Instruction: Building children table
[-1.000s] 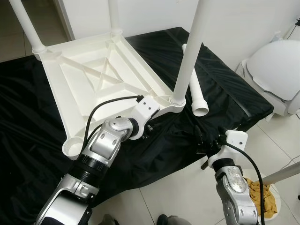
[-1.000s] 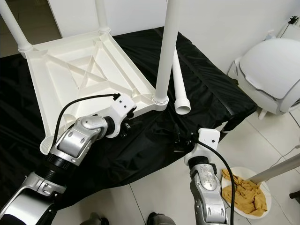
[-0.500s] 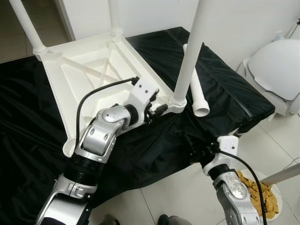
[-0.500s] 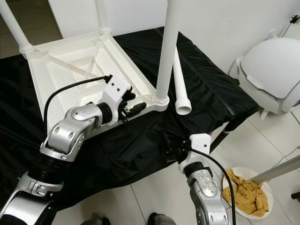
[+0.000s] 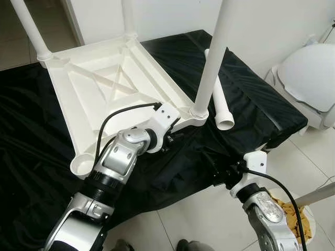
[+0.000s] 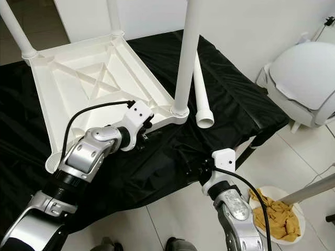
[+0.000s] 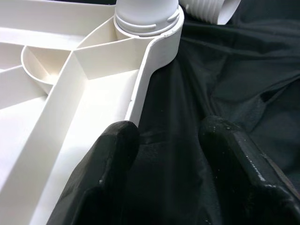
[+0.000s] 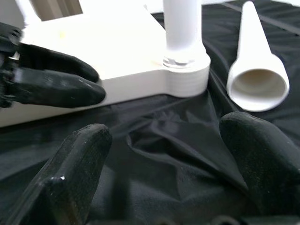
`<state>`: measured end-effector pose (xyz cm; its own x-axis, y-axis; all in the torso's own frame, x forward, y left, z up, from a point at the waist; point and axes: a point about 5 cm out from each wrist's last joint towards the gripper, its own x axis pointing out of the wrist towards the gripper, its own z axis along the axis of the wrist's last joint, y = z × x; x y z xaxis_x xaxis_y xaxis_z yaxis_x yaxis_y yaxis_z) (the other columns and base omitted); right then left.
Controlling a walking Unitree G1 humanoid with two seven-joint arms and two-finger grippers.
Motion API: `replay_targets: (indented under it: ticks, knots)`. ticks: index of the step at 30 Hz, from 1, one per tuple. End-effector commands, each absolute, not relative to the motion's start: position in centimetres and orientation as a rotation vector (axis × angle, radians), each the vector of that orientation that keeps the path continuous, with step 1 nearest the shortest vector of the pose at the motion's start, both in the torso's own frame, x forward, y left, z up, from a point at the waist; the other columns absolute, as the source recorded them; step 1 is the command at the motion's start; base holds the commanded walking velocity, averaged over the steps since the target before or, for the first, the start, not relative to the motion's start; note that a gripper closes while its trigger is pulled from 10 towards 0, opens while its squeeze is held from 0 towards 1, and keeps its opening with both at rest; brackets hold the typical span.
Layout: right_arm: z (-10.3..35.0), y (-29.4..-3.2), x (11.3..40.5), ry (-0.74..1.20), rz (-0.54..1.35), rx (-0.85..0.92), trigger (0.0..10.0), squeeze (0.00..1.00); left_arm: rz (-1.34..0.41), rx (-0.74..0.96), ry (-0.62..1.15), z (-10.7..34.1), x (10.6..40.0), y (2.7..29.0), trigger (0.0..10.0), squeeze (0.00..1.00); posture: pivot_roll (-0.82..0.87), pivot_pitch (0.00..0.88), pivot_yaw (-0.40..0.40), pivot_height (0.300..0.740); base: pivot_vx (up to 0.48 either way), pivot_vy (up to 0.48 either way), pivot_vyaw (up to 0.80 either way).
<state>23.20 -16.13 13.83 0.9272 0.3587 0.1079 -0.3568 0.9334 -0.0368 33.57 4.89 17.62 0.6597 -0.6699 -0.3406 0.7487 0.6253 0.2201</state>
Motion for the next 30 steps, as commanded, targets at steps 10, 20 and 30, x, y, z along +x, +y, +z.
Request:
replay_targets:
  ticks: [10,20,30]
  knots:
    - [13.7,-16.7,22.9,-0.093,0.369,-0.022,10.0,0.0,-0.544,0.407,0.215,17.2,35.2,6.4,10.0,0.0,-0.15,0.122,0.03,0.74,0.0,0.0,0.0]
    - [13.8,-16.6,23.0,-0.089,0.377,-0.032,10.0,0.0,-0.533,0.296,0.128,18.8,35.4,6.5,10.0,0.0,-0.14,0.124,0.025,0.74,0.0,0.0,0.0]
    - [13.8,-16.7,23.2,-0.083,0.383,-0.047,10.0,0.0,-0.512,0.374,0.171,17.7,35.5,6.8,10.0,0.0,-0.15,0.122,0.023,0.74,0.0,0.0,0.0]
